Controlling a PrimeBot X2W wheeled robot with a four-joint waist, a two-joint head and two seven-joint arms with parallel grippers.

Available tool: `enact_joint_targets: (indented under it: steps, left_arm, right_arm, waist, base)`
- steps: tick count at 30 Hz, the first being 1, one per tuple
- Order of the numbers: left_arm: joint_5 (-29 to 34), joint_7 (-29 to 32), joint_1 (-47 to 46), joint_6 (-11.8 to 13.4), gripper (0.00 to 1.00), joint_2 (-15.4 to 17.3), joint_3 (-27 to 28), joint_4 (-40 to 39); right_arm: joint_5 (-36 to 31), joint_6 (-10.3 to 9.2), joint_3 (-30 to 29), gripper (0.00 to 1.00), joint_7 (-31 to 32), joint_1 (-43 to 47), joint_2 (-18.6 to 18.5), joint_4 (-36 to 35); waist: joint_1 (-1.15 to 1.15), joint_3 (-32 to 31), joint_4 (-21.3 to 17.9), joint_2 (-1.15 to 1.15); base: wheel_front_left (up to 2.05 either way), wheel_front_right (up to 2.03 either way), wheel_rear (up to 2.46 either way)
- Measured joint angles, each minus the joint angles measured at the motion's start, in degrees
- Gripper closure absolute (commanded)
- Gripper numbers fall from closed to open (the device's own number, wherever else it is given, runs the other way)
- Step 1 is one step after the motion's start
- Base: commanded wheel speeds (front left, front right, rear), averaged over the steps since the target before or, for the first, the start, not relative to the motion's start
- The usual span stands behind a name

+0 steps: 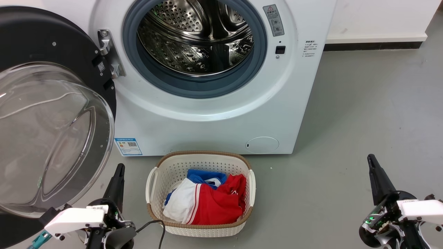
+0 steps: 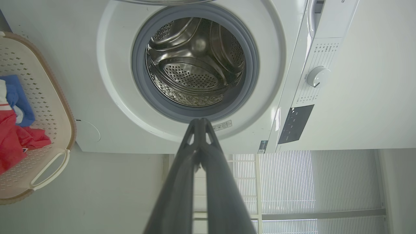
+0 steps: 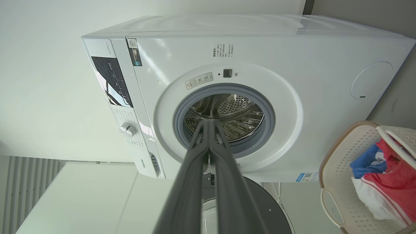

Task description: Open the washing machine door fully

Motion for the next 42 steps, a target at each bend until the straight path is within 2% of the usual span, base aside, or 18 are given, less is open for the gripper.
enact_joint_targets:
  steps: [42]
  left_arm:
    - [0.0, 0.0, 0.0, 0.0, 1.00, 0.0, 0.0, 0.0]
  right_arm:
    - [-0.5, 0.00, -0.7, 1.00, 0.7, -0.1, 0.5, 0.0]
  waist:
    - [0.00, 0.0, 0.0, 0.00]
  base:
    - [0.00, 0.00, 0.00]
